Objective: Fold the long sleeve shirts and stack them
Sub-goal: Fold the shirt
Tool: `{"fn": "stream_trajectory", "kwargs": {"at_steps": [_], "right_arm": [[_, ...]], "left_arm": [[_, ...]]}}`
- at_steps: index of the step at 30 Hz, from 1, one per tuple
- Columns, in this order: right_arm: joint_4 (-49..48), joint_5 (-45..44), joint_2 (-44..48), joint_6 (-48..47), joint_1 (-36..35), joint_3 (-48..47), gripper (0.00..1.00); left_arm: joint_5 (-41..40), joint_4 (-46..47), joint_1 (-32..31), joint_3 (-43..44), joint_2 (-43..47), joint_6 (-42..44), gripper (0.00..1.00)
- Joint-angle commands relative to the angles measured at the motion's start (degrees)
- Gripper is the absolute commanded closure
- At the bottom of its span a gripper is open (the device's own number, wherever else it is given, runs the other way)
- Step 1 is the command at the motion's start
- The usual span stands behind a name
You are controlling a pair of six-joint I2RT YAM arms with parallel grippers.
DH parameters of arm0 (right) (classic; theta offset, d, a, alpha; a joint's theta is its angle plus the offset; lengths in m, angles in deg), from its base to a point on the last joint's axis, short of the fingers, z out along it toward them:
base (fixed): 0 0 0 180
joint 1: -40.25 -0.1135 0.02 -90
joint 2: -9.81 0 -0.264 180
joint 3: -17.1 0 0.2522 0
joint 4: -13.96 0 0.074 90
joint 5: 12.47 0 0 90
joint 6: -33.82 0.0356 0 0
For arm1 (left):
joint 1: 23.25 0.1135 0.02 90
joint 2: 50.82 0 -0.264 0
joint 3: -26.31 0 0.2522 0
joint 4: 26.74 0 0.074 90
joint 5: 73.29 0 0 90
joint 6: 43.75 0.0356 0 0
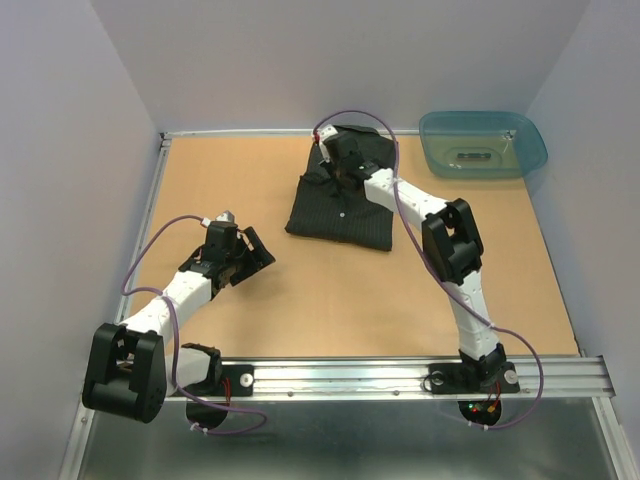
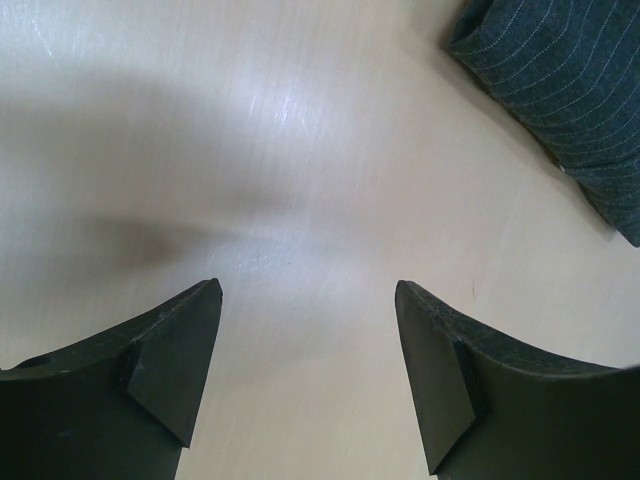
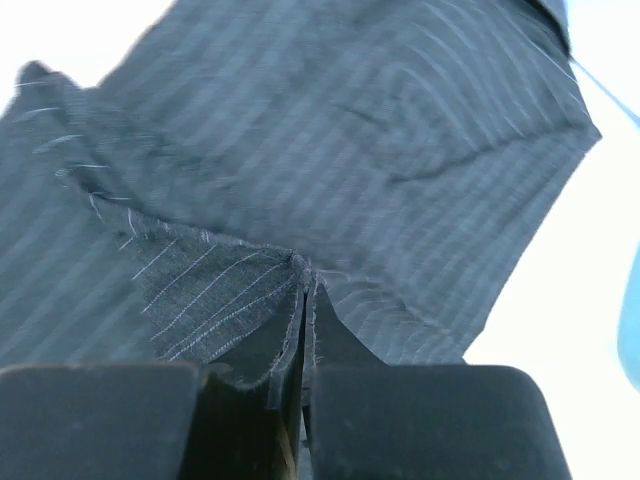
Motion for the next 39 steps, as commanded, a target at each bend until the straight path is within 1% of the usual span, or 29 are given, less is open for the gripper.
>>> {"fn": "stream_trajectory", "kwargs": {"at_steps": [1,11,19,21,24,27,29,30,31,32,33,34,37,38,39], "right_arm": [[-3.1,-1.6,2.9,2.3,1.5,-3.8,0.99],[-4.2,-3.3,2.9,3.5,2.5,-6.2,0.97],[-6.2,3.1,5.7,5.7,2.6,-7.6,0.96],[-6.7,2.3,5.4,6.1,2.7,-7.5,0.96],[-6.8,-3.2,4.0,6.5,3.3,-6.7,0.96],[-6.8,-4.8,3.5,7.9,4.0,-5.0,0.95],[-6.7,-5.9,3.1,9.6,4.9,-3.4,0.90],[-6.7,-6.4,2.9,10.5,5.3,-2.3,0.80],[-6.7,-6.6,3.0,10.7,5.5,-1.7,0.75],[-6.6,-7.6,3.1,11.0,5.7,-0.4,0.58],[-6.6,-7.7,3.3,11.0,5.7,-0.4,0.58],[-6.4,-8.6,3.8,11.1,5.7,0.4,0.45],[-6.2,-9.7,8.4,12.4,5.8,5.5,0.34],[-6.1,-9.2,10.0,14.2,5.8,7.4,0.34],[-6.0,-7.7,13.5,15.9,5.9,10.9,0.34]], "left_arm": [[0.2,0.7,0.2,-0.4,1.5,0.9,0.19],[0.6,1.0,0.2,0.6,0.1,0.9,0.19],[0.9,1.1,0.2,0.9,-0.9,0.9,0.19],[0.9,1.2,0.2,0.9,-1.1,0.8,0.19],[1.2,1.1,0.2,0.9,-1.2,0.9,0.19],[1.2,1.2,0.2,0.9,-1.1,0.9,0.19],[1.4,1.2,0.2,1.1,-1.2,1.0,0.19],[1.6,1.2,0.2,1.3,-1.3,1.2,0.19],[1.7,1.2,0.2,1.5,-1.4,1.4,0.18],[1.9,1.1,0.2,2.1,-1.7,1.5,0.18],[1.9,1.1,0.2,2.5,-1.7,1.5,0.17],[2.2,1.2,0.2,2.8,-2.2,1.6,0.17],[2.2,1.6,0.2,5.1,-4.0,1.7,0.15],[2.4,1.9,0.2,5.8,-4.7,1.7,0.14],[3.0,2.1,0.2,7.7,-5.4,1.8,0.13]]}}
